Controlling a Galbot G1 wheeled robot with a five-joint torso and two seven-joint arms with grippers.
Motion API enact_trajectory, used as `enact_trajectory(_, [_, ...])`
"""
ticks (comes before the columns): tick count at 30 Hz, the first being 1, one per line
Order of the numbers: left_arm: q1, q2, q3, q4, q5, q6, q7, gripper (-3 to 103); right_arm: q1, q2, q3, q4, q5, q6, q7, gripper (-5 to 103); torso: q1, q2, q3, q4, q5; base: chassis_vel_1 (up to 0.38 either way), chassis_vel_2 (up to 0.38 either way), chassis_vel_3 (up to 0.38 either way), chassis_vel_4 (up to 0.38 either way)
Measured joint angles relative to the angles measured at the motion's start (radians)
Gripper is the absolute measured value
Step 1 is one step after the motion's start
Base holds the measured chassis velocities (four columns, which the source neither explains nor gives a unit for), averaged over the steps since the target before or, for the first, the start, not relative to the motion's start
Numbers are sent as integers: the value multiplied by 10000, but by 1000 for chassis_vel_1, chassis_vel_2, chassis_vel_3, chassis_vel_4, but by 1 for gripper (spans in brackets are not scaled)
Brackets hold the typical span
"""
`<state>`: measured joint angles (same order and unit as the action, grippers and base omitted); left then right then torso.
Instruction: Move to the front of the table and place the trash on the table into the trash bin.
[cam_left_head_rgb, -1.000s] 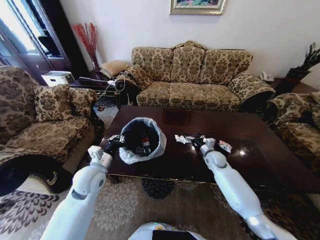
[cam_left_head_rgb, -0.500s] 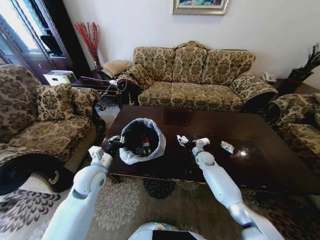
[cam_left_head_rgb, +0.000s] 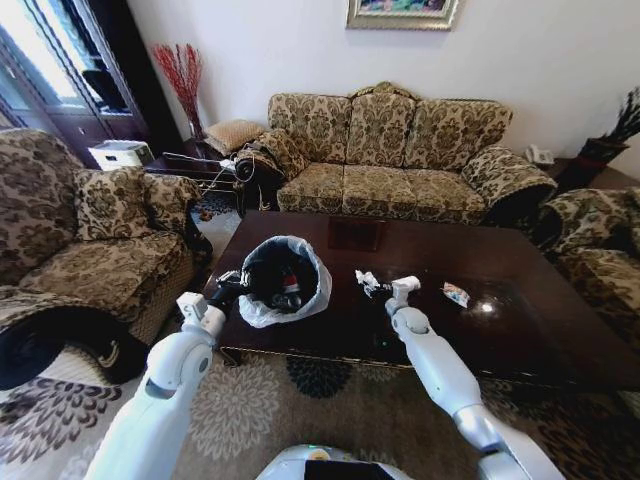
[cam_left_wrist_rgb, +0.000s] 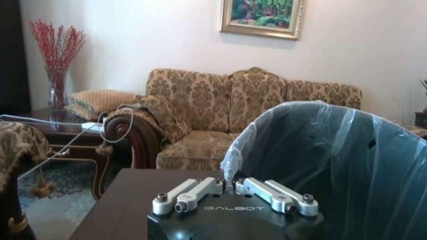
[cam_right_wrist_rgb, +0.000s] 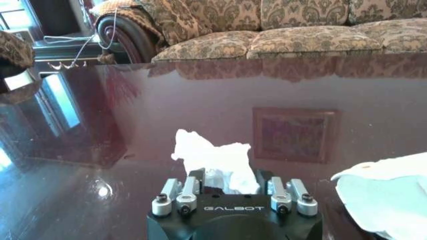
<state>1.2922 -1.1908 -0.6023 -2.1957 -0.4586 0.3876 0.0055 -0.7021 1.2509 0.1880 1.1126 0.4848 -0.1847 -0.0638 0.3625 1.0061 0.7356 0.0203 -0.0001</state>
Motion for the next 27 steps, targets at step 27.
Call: enact_trajectory(27, [-4,-69,41,49,88,-29,86,4,-599,-1428,5,6012,1180,120,933,0,-1,0,-1,0,1,0,0,0,0])
